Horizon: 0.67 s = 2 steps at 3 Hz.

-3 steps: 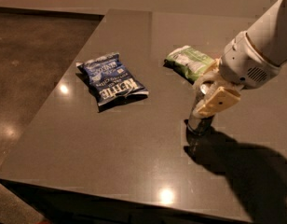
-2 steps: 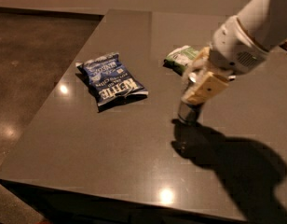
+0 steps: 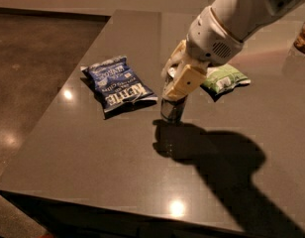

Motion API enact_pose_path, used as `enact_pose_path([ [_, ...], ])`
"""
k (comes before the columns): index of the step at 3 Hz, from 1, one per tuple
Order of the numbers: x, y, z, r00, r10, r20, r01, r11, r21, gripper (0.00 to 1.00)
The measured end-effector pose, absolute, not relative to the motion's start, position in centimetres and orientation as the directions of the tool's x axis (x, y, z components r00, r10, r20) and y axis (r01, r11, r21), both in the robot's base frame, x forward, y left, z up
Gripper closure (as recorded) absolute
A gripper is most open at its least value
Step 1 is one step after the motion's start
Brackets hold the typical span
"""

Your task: Move redbull can near blue chip bag

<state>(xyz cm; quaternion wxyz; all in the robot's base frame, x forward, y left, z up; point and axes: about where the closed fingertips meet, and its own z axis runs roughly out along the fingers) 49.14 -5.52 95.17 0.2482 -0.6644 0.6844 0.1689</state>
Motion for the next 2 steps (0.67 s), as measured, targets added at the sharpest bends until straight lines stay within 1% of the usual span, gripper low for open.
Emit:
enact_pose_path([
  [2, 51.0, -3.0, 93.6, 0.033, -0.823, -0.568, -0.995, 0.026, -0.096, 1.0],
])
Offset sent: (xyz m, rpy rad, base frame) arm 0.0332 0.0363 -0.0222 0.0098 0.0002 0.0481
